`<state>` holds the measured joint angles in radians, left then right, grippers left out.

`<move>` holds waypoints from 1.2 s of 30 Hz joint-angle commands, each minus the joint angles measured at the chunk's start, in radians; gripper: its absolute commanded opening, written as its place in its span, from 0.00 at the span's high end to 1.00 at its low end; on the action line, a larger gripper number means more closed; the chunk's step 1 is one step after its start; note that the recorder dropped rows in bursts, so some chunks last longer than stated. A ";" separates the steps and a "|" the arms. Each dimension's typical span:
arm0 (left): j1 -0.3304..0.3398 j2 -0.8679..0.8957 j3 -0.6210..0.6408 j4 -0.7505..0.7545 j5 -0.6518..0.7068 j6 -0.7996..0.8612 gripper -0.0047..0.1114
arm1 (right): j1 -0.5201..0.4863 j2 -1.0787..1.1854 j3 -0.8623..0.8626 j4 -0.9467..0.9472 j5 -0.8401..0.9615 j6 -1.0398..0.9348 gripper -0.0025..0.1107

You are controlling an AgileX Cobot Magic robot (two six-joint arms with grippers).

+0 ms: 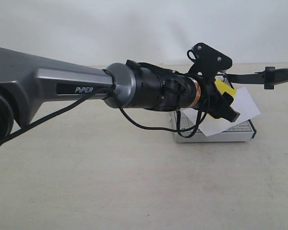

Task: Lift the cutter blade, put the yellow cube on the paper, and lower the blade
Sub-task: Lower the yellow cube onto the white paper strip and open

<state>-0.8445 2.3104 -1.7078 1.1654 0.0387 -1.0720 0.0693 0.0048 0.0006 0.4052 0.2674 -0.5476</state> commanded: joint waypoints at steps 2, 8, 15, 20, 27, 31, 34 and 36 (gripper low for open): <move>-0.005 -0.002 -0.038 0.005 -0.006 0.000 0.47 | 0.000 -0.005 -0.001 0.004 -0.004 -0.001 0.98; -0.005 -0.004 -0.038 -0.004 0.011 -0.017 0.47 | 0.000 -0.005 -0.001 0.004 -0.004 -0.001 0.98; -0.005 -0.022 -0.038 -0.145 0.160 -0.035 0.47 | 0.000 -0.005 -0.001 0.004 -0.004 -0.001 0.98; -0.005 -0.042 -0.038 -0.380 0.194 0.171 0.47 | 0.000 -0.005 -0.001 0.004 -0.004 0.002 0.98; -0.005 -0.046 -0.038 -0.647 0.227 0.398 0.47 | 0.000 -0.005 -0.001 0.004 -0.004 0.002 0.98; -0.005 -0.047 -0.038 -0.736 0.234 0.472 0.47 | 0.000 -0.005 -0.001 0.004 -0.004 0.004 0.98; -0.005 -0.047 -0.038 -0.766 0.245 0.499 0.47 | 0.000 -0.005 -0.001 0.004 -0.004 0.004 0.98; -0.005 -0.047 -0.038 -0.766 0.246 0.499 0.47 | 0.000 -0.005 -0.001 0.004 -0.004 0.004 0.98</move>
<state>-0.8462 2.2789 -1.7410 0.4232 0.2844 -0.5899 0.0693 0.0048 0.0006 0.4052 0.2674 -0.5458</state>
